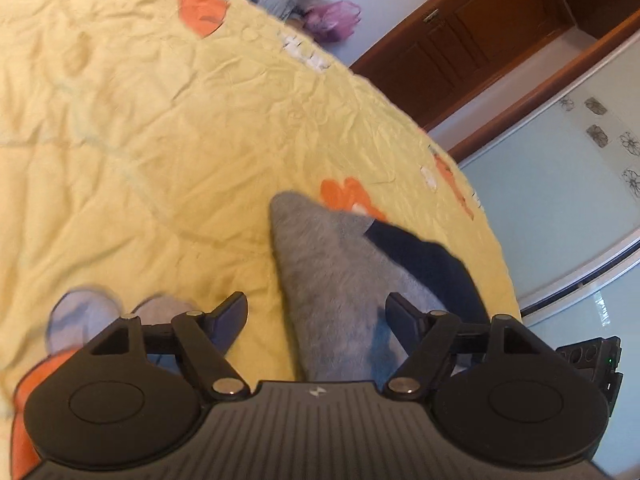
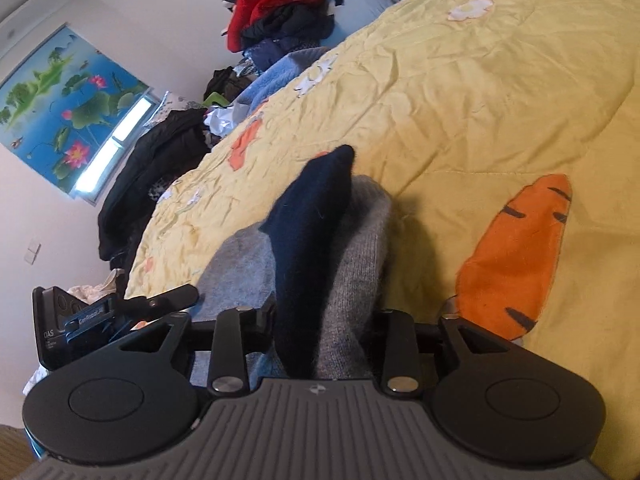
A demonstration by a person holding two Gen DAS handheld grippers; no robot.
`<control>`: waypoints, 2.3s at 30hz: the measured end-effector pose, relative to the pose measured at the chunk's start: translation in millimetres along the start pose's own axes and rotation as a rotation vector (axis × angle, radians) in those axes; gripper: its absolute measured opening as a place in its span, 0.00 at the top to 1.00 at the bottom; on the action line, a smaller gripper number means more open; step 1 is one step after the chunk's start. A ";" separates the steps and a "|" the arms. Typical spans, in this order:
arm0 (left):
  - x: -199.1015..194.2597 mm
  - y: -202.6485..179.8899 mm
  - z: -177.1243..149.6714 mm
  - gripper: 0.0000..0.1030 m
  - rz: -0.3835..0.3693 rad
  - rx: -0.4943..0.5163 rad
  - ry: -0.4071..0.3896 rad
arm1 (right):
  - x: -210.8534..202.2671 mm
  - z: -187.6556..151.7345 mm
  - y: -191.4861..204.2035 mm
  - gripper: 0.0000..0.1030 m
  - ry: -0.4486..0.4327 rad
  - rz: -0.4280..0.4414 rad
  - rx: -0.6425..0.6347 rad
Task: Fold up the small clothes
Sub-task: 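Fold the held side edge over the sweater with both grippers, then open both grippers and lift them away from the folded sweater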
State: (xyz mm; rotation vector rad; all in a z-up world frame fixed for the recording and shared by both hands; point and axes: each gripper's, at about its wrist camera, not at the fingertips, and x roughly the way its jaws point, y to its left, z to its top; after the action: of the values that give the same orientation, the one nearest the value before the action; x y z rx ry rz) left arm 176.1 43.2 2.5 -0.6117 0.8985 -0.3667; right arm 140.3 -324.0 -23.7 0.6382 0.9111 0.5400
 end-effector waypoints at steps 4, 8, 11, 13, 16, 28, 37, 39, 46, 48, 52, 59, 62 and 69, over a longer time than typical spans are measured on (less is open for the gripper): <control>6.9 -5.1 -0.7 0.27 -0.023 0.013 0.021 | -7.7 -1.0 -4.8 0.42 -0.001 0.019 0.020; 15.0 -12.0 -12.3 0.79 -0.010 0.047 0.026 | -9.2 -6.1 -7.3 0.49 0.041 0.047 0.002; 6.5 -29.5 -18.4 0.82 0.064 0.127 -0.039 | -2.5 -10.5 0.0 0.63 0.061 0.032 -0.007; -12.4 -41.2 -17.9 0.83 0.070 0.193 -0.083 | -6.2 -11.4 13.5 0.65 0.042 0.041 -0.024; -48.0 -56.3 -7.0 0.83 0.072 0.299 -0.138 | -10.9 -8.2 40.3 0.66 0.013 0.091 -0.041; -58.4 4.9 -1.8 0.70 0.271 0.256 -0.128 | 38.7 -2.8 40.1 0.49 0.022 0.055 0.072; -93.4 16.2 -86.9 0.29 0.072 0.132 -0.045 | -22.1 -53.4 42.0 0.69 0.068 0.012 -0.091; -92.5 12.3 -89.3 0.43 0.080 0.141 -0.047 | -25.6 -62.1 46.7 0.80 0.070 0.009 -0.106; -114.7 1.0 -76.1 0.85 0.116 0.194 -0.028 | -42.2 -75.8 78.1 0.83 0.083 0.090 -0.186; -106.4 6.0 -79.1 0.84 0.171 0.214 -0.007 | -34.1 -81.0 74.8 0.83 0.114 0.026 -0.219; -116.1 0.7 -90.6 0.73 0.262 0.273 -0.043 | -35.3 -76.9 56.5 0.76 0.088 0.024 -0.124; -123.8 -82.0 -103.3 0.02 0.387 0.634 -0.382 | -33.5 -34.1 90.1 0.38 -0.135 0.073 -0.140; -75.2 -89.2 -98.9 0.03 0.383 0.656 -0.287 | 11.9 -13.7 99.5 0.39 -0.122 0.115 -0.101; -28.4 -60.3 -108.4 0.01 0.460 0.651 -0.204 | 65.3 -15.9 79.7 1.00 -0.060 -0.086 -0.143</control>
State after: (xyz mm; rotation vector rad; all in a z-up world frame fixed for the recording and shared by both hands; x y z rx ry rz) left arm 68.7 -24.8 7.1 0.1598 0.6442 -0.1569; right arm 147.4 -220.9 -10.4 0.4810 0.8316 0.5015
